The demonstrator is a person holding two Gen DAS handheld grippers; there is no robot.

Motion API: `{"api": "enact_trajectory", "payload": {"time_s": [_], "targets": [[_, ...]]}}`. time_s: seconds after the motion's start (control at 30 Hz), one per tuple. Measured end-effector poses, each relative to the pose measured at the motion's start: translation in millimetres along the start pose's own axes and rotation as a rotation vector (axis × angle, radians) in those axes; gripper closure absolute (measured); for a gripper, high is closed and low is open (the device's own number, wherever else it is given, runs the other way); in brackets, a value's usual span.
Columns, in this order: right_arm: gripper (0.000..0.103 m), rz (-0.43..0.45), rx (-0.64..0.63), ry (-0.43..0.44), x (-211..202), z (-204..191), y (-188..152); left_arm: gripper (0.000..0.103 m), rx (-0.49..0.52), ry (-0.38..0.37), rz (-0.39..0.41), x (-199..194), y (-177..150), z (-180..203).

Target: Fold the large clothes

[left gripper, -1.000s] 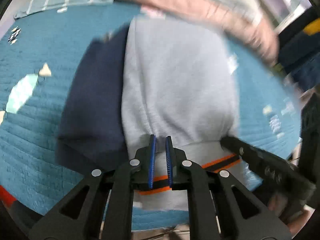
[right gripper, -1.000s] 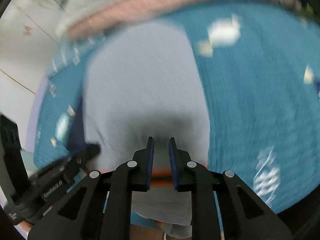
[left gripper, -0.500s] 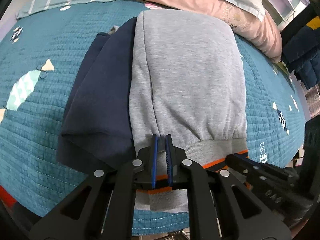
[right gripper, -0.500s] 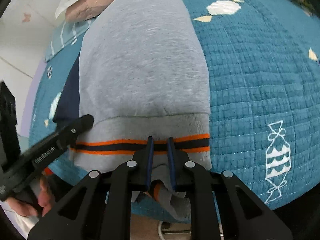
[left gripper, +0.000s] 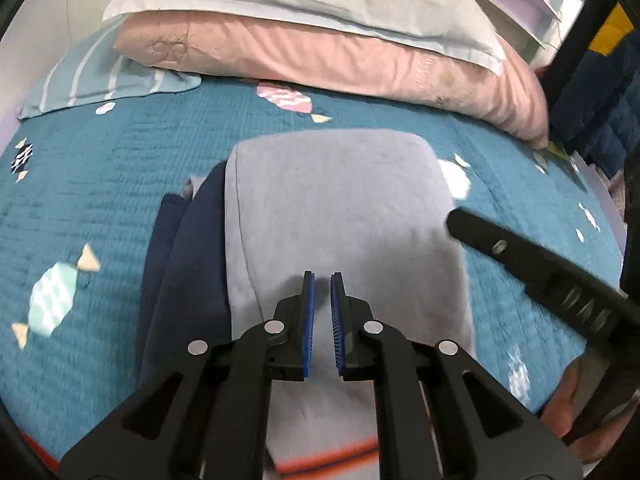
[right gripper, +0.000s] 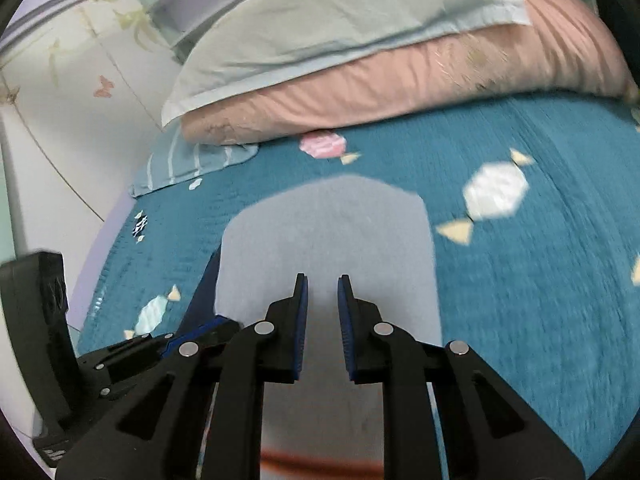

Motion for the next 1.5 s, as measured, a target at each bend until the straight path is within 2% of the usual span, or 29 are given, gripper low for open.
{"api": "enact_trajectory", "payload": {"time_s": [0.07,0.13,0.27,0.37,0.43,0.57,0.63,0.67,0.73,0.77,0.8,0.87,0.9,0.93,1.0,1.1,1.17,1.23,1.27,1.33,1.4,1.5], "targets": [[0.091,-0.084,0.002,-0.002,38,4,-4,0.093,-0.028,0.034,-0.053,28,1,-12],[0.095,-0.075,-0.006,-0.006,69,12,-16,0.093,-0.052,-0.006,-0.033,36,-1,-23],[0.095,-0.087,-0.063,-0.040,68,2,-11,0.089,-0.066,-0.034,-0.021,33,-2,-31],[0.093,-0.106,-0.062,-0.017,60,1,-3,0.086,-0.067,-0.024,-0.018,25,4,-29],[0.093,-0.039,-0.069,0.021,41,-1,12,0.087,-0.040,-0.013,0.024,13,10,-23],[0.093,0.050,-0.074,0.019,26,-3,40,0.087,-0.019,-0.072,0.093,3,43,-5],[0.092,0.051,-0.066,-0.001,40,2,49,0.086,-0.018,-0.074,0.100,13,58,1],[0.095,0.027,-0.061,-0.013,53,5,50,0.086,-0.028,-0.078,0.078,27,65,2],[0.097,-0.060,-0.022,-0.032,99,22,39,0.089,-0.057,-0.003,0.017,68,70,-9],[0.100,-0.066,-0.028,-0.061,119,28,28,0.092,-0.067,0.027,-0.026,93,68,-19],[0.101,-0.046,-0.060,-0.083,121,25,29,0.093,-0.071,-0.016,-0.005,102,64,-29],[0.101,-0.069,-0.081,-0.120,124,17,34,0.097,-0.117,-0.082,0.006,96,65,-41],[0.101,-0.072,-0.109,-0.137,126,14,34,0.101,-0.127,-0.073,0.006,95,66,-45],[0.101,-0.073,-0.123,-0.140,126,14,34,0.101,-0.126,-0.094,-0.001,95,66,-48],[0.103,-0.083,-0.133,-0.131,125,17,35,0.101,-0.127,-0.110,0.001,94,66,-50],[0.103,-0.061,-0.135,-0.112,106,25,31,0.101,-0.005,-0.047,0.051,80,63,-43],[0.103,-0.050,-0.145,-0.105,98,27,28,0.101,0.027,-0.037,0.062,72,62,-46],[0.103,-0.031,-0.122,-0.156,83,30,29,0.101,0.032,-0.010,0.086,60,63,-54],[0.103,-0.010,-0.107,-0.184,75,32,30,0.101,0.034,0.027,0.108,52,65,-58],[0.099,0.031,-0.055,-0.238,50,41,30,0.101,0.010,0.025,0.116,40,67,-65],[0.099,0.058,-0.016,-0.201,33,45,25,0.099,0.026,0.112,0.163,27,67,-61],[0.099,0.031,-0.017,-0.118,25,26,11,0.099,0.006,-0.002,0.154,10,59,-45]]}}
Point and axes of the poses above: each gripper's, at about its wrist camera, not at the fingertips, and x roughly the way its jaws point, z to its right, y to its top, the point moved 1 cm from there along x, roughly the way its jaws point, and after that the axes turned 8 degrees about -x, right-handed, at the moved point
